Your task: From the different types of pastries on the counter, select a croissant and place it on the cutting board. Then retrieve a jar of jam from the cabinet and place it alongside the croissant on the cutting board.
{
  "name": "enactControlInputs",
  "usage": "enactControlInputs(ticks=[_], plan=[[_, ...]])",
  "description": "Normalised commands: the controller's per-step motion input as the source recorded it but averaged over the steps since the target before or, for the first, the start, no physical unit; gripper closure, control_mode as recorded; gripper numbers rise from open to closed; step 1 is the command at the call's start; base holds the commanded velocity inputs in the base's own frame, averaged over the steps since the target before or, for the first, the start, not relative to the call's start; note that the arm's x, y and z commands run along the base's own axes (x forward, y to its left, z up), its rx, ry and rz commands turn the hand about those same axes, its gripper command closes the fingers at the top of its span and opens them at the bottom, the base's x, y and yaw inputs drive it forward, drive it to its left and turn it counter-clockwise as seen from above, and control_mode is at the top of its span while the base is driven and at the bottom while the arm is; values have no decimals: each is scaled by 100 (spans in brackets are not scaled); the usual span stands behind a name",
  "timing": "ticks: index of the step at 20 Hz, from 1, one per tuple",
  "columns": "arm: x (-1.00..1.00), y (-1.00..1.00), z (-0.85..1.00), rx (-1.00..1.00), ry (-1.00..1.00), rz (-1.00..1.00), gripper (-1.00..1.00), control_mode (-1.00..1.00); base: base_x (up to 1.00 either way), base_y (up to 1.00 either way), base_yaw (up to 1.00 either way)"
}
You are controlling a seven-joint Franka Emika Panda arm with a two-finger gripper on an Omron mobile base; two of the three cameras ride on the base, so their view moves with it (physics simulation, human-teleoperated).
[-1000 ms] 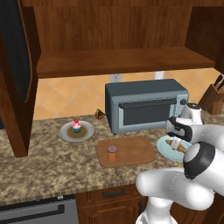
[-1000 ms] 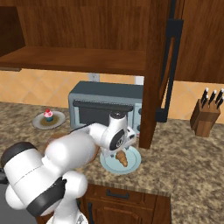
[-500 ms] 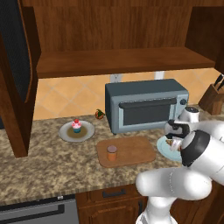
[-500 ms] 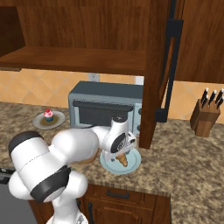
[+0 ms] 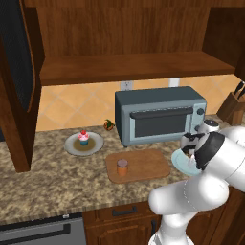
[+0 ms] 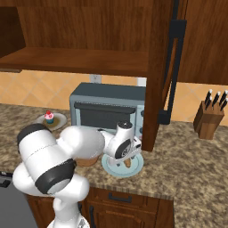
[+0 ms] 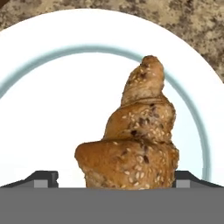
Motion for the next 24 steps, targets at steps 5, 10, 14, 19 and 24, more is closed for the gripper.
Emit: enactControlInputs(ticks=[5, 10, 14, 19, 24], plan=[[0, -1, 3, 1, 0, 0, 100, -100, 0, 0, 0], [-4, 0, 63, -2, 0, 0, 100, -100, 0, 0, 0], [-26, 3, 29, 0, 3, 0, 100, -100, 0, 0, 0], [-26, 32, 17, 0, 15, 0, 100, -100, 0, 0, 0], [-1, 55, 25, -1, 21, 0, 100, -100, 0, 0, 0]])
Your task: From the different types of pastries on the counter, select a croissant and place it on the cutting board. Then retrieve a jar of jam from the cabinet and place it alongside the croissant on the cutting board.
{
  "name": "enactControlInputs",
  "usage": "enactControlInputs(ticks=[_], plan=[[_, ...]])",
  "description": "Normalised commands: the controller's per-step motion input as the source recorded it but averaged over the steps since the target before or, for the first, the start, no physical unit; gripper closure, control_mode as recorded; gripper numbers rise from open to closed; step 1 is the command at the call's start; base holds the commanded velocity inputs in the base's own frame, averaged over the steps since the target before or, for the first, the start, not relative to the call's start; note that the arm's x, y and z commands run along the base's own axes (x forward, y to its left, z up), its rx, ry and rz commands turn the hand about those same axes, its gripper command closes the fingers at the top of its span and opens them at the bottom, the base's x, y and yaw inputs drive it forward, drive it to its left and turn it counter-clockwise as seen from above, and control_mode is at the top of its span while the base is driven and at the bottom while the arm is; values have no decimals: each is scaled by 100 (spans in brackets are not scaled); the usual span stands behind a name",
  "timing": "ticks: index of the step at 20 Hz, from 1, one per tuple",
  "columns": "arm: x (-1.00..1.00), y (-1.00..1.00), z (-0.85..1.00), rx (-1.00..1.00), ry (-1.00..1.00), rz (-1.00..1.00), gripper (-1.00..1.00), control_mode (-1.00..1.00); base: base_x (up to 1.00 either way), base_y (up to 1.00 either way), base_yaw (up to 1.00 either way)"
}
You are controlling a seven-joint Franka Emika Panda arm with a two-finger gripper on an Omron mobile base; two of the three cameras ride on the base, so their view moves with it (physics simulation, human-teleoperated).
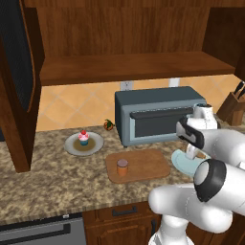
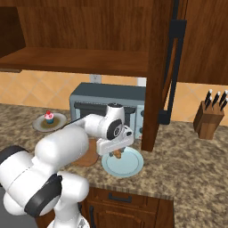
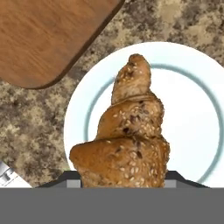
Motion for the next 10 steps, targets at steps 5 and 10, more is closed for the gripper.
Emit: enactControlInputs(ticks=[5, 10], plan=[[0, 54, 17, 0, 21, 0, 100, -100, 0, 0, 0], [-1, 37, 4, 0, 13, 0, 100, -100, 0, 0, 0]])
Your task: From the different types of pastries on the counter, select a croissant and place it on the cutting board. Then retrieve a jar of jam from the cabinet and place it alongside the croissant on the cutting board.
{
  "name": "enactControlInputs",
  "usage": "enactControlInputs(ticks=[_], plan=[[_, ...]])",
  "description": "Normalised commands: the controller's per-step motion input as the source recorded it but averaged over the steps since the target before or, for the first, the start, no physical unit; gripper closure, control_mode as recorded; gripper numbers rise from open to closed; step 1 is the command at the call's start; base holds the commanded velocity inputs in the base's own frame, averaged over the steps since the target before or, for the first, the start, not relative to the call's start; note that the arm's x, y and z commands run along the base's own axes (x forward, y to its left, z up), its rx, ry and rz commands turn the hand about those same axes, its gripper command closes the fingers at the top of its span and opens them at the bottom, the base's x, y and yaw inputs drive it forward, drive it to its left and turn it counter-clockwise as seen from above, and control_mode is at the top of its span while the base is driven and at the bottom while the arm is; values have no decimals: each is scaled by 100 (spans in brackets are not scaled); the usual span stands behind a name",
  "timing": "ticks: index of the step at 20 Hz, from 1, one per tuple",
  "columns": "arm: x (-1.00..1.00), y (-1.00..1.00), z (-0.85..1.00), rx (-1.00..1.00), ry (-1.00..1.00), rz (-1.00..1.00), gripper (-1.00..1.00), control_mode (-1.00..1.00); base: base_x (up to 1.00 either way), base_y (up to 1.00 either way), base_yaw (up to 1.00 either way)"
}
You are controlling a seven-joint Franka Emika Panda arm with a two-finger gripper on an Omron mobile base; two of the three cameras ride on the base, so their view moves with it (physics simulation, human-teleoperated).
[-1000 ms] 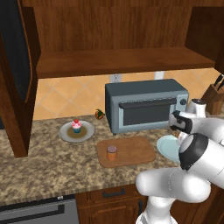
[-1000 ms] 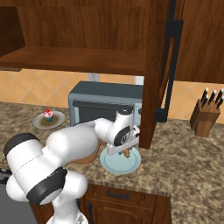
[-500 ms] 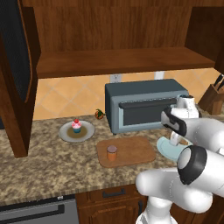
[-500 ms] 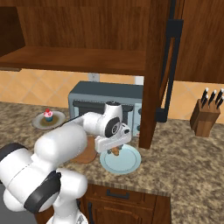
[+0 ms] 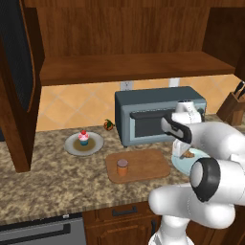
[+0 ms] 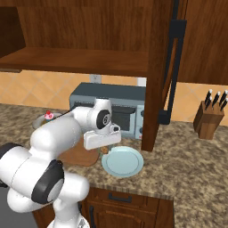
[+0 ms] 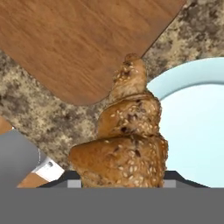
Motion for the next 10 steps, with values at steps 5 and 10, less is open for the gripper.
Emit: enactControlInputs(ticks=[5, 10], plan=[[-26, 8, 0, 6, 3, 0, 100, -100, 0, 0, 0], [-20, 12, 0, 11, 0, 1, 100, -100, 0, 0, 0]])
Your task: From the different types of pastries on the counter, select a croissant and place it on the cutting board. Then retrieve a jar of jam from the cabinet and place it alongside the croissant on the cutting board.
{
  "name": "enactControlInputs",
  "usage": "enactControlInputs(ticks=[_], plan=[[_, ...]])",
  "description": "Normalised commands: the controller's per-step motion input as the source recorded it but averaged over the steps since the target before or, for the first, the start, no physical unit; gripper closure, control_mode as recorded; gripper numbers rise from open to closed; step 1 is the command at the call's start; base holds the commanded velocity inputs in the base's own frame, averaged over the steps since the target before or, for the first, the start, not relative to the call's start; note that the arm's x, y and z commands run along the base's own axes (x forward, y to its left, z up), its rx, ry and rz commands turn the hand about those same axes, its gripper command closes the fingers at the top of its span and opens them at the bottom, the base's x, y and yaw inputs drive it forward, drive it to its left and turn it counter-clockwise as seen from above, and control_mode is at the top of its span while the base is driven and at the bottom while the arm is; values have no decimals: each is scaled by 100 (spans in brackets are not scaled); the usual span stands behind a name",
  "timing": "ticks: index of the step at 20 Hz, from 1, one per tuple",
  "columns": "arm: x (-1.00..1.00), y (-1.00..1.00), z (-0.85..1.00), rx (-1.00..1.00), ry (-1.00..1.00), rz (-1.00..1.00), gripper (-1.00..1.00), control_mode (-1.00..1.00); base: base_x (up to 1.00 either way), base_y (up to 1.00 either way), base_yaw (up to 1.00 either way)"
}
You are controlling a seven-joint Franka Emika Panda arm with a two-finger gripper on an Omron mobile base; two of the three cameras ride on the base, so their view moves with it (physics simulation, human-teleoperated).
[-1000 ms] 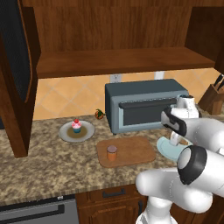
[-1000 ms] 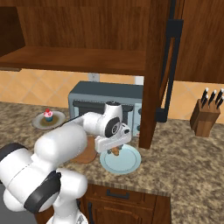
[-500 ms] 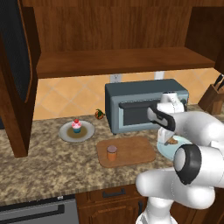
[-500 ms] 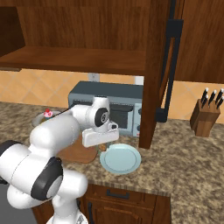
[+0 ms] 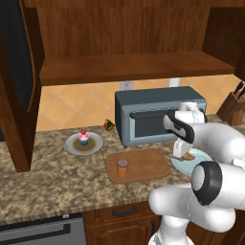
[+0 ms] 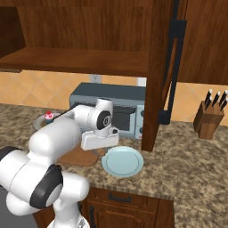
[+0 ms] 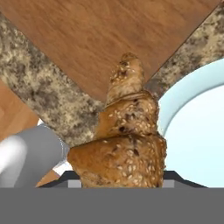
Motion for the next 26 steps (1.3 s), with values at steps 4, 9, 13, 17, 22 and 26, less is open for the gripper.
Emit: enactControlInputs(ticks=[4, 9, 13, 17, 22, 26], plan=[[-1, 36, 0, 7, 0, 0, 100, -100, 0, 0, 0], [0, 41, 0, 4, 0, 0, 100, -100, 0, 0, 0], [0, 46, 0, 2, 0, 0, 100, -100, 0, 0, 0], [8, 50, 0, 0, 0, 0, 100, -100, 0, 0, 0], [20, 37, 0, 0, -1, 0, 100, -100, 0, 0, 0], [17, 19, 0, 0, 0, 2, 100, -100, 0, 0, 0]])
